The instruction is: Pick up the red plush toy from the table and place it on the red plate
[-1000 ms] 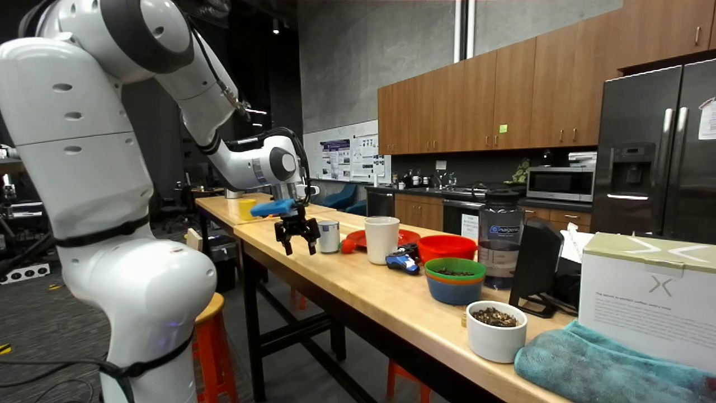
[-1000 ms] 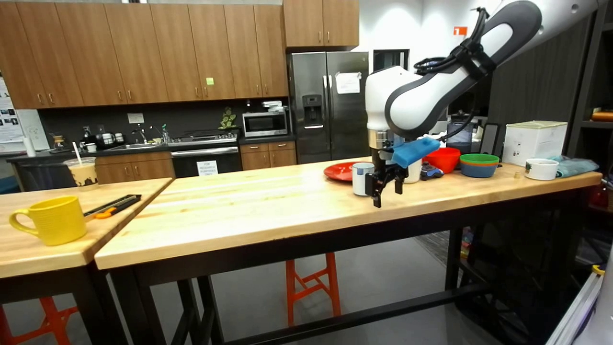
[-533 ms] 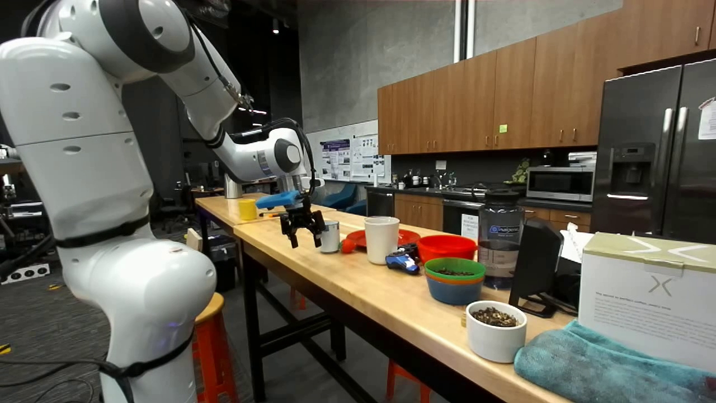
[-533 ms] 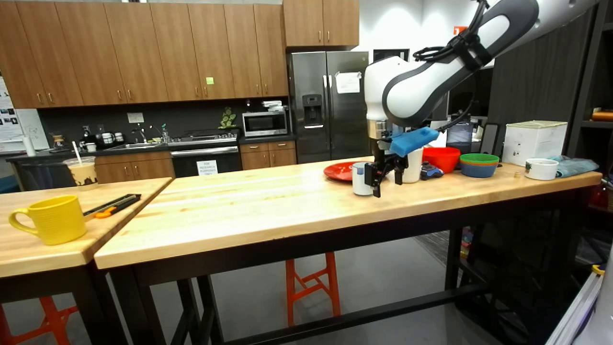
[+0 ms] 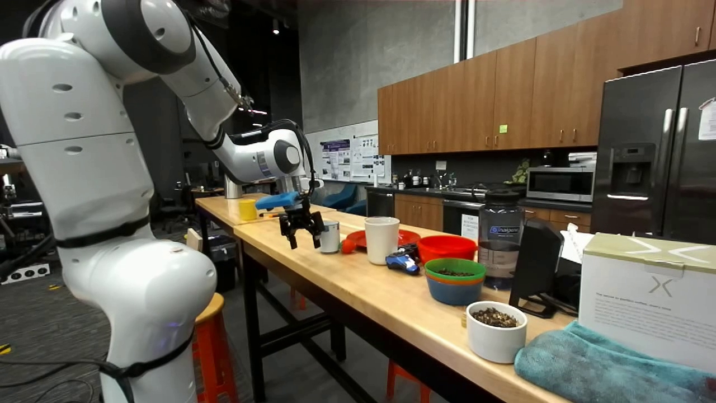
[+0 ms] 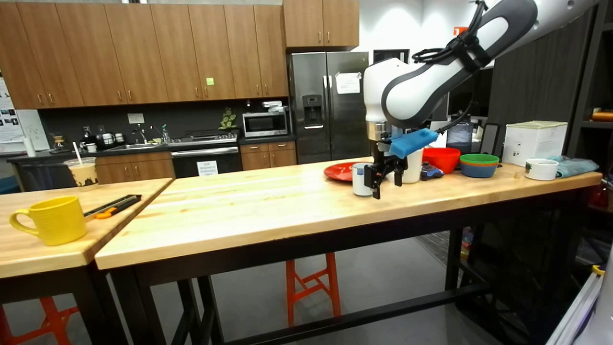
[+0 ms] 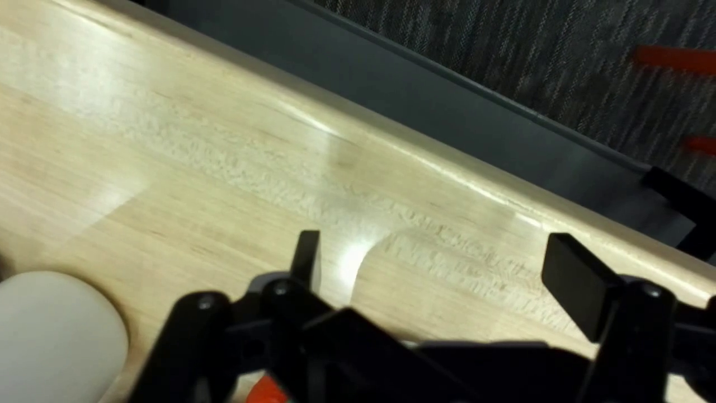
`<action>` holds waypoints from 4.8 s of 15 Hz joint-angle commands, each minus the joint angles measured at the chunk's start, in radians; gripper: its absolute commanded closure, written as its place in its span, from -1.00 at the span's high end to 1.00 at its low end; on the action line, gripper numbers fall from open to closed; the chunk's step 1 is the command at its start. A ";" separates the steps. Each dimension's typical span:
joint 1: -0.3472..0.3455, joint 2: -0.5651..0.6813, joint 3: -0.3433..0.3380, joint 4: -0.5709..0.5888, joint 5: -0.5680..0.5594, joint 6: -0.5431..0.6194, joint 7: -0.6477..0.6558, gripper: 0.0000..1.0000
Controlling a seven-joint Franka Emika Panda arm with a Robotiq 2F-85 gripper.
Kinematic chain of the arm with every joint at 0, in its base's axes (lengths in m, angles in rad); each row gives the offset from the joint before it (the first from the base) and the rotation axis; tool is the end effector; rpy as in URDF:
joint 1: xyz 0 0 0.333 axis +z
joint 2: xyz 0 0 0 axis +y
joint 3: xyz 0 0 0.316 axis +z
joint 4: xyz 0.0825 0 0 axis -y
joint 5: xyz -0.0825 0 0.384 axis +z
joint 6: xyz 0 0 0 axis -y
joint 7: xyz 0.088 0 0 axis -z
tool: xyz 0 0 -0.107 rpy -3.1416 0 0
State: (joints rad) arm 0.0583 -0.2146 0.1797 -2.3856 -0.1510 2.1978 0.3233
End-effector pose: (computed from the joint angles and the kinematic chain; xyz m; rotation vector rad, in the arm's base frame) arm 0.4559 0.1061 0.4048 2.9909 -0.0023 0.0978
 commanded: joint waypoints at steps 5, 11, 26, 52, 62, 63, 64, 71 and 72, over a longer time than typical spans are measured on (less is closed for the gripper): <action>-0.002 0.024 -0.004 -0.020 -0.044 0.029 0.026 1.00; -0.045 0.081 -0.034 -0.004 -0.172 0.086 0.098 1.00; -0.065 0.177 -0.103 0.116 -0.246 0.169 0.266 1.00; -0.008 0.248 -0.106 0.145 -0.251 0.267 0.268 1.00; -0.033 0.251 -0.168 0.169 -0.383 0.258 0.316 1.00; -0.034 0.252 -0.172 0.171 -0.389 0.257 0.319 1.00; -0.033 0.254 -0.175 0.172 -0.389 0.256 0.321 1.00; -0.026 0.258 -0.173 0.170 -0.364 0.256 0.322 0.39; -0.025 0.259 -0.173 0.169 -0.362 0.256 0.323 0.22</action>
State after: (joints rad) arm 0.0304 0.0372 0.0096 -2.2238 -0.5113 2.4511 0.6310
